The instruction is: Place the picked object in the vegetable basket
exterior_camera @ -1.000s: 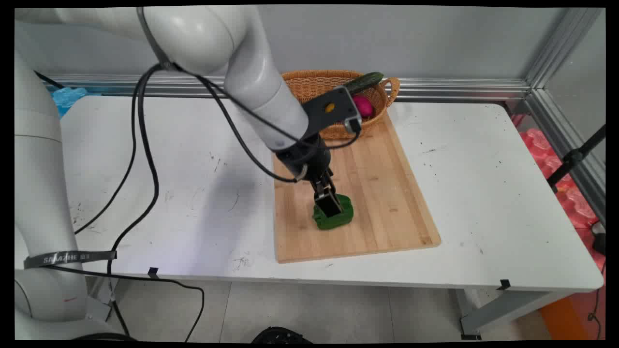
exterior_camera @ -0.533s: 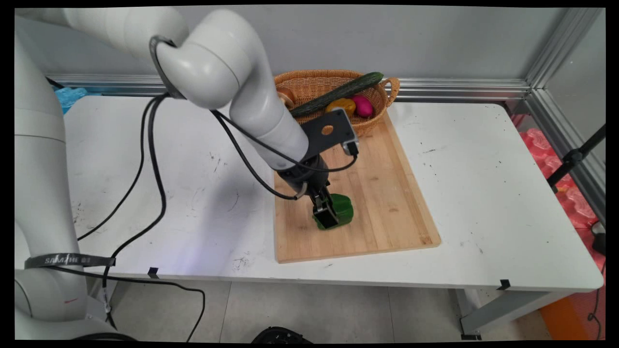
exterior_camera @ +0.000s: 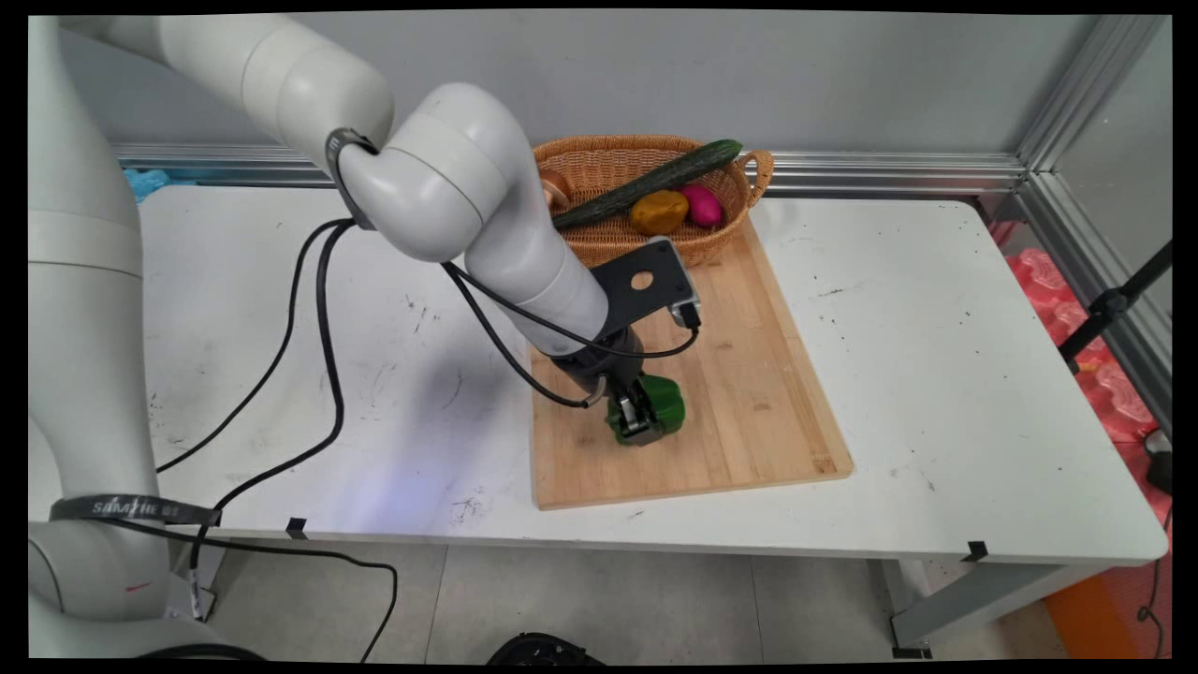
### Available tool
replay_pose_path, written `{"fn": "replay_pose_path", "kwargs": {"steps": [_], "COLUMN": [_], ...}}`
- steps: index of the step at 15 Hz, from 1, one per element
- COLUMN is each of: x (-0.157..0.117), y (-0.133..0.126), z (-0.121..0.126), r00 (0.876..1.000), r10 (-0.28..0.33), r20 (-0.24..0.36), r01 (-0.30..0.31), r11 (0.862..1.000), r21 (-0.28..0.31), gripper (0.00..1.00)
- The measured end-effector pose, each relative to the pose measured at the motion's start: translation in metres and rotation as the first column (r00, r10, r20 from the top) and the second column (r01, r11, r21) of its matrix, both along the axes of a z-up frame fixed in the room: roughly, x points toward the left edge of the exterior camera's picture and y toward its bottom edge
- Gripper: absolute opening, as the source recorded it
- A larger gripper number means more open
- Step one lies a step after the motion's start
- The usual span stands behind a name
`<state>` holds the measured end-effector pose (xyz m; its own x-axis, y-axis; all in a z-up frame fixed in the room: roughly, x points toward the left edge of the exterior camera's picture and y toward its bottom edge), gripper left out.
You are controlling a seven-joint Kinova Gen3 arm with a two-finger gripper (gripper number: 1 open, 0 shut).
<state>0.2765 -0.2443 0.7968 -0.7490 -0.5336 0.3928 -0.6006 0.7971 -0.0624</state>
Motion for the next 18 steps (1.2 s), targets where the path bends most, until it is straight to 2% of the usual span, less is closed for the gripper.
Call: {"fn": "replay_pose_path", "kwargs": {"steps": [4, 9, 12, 18], "x": [-0.004, -0.005, -0.002, 0.020], "y": [-0.006, -0.027, -0.047, -0.108], "z": [0.000, 0.024, 0.042, 0.079], "r00": [1.000, 0.999, 0.998, 0.997], "r10": [0.012, 0.023, 0.021, 0.022], "r20": [-0.009, -0.037, -0.055, -0.081], "r01": [-0.012, -0.024, -0.023, -0.033], "r11": [1.000, 0.999, 0.998, 0.990], "r21": [-0.011, -0.029, -0.052, -0.134], "gripper": [0.00, 0.00, 0.00, 0.00]}}
